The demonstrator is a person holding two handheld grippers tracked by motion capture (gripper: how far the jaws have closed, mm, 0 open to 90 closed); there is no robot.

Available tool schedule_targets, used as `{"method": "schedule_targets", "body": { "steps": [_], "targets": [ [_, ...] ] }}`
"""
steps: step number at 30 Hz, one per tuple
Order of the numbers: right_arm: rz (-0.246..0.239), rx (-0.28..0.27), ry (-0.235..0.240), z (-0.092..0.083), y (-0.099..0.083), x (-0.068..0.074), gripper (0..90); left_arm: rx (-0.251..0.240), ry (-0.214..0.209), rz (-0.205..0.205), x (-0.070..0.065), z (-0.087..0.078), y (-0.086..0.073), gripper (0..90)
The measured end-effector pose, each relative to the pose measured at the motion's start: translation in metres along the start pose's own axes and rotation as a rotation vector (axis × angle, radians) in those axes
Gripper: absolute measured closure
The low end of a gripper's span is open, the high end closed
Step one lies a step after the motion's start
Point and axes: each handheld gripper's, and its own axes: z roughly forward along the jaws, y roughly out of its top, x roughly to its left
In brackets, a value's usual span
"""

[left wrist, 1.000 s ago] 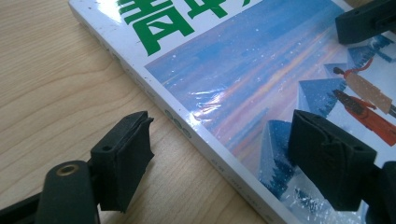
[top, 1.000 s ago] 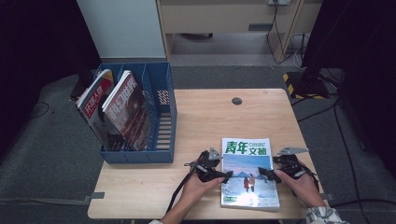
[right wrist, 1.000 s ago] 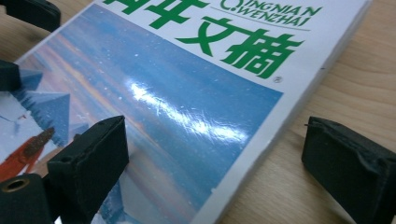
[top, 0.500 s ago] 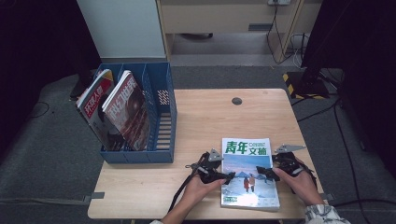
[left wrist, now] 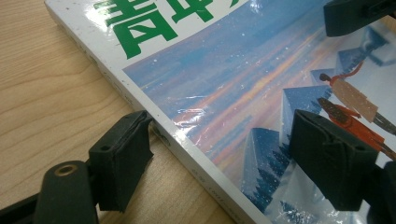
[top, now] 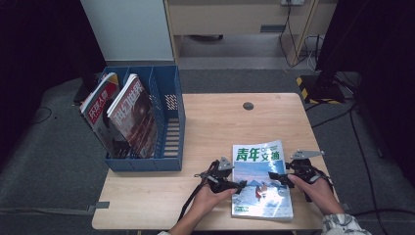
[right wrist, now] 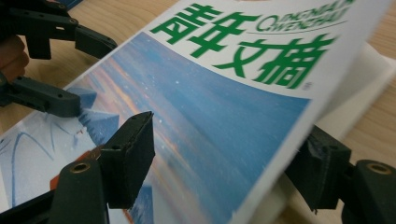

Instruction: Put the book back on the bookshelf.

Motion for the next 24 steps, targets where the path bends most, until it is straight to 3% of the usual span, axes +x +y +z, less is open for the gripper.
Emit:
{"method": "schedule_targets", "body": {
  "steps": [10, 14, 18, 24],
  "targets": [
    [-0.041, 0.004, -0.016, 0.022, 0.019, -0.001, 33.1, 0.002, 0.002, -0.003, 0.000, 0.000, 0.000, 19.7],
    [-0.084, -0.004, -0.078, 0.024, 0.023, 0.009, 50.2, 0.003, 0.008, -0.003, -0.001, 0.000, 0.001, 19.4],
    [-0.046, -0.042, -0.103, 0.019, 0.024, 0.011, 71.5, -0.003, 0.016, -0.008, -0.003, 0.001, 0.000, 18.7],
    [-0.064, -0.078, -0.124, 0.021, 0.026, 0.013, 80.3, 0.000, 0.018, -0.005, -0.004, 0.002, 0.000, 17.0]
  ]
}}
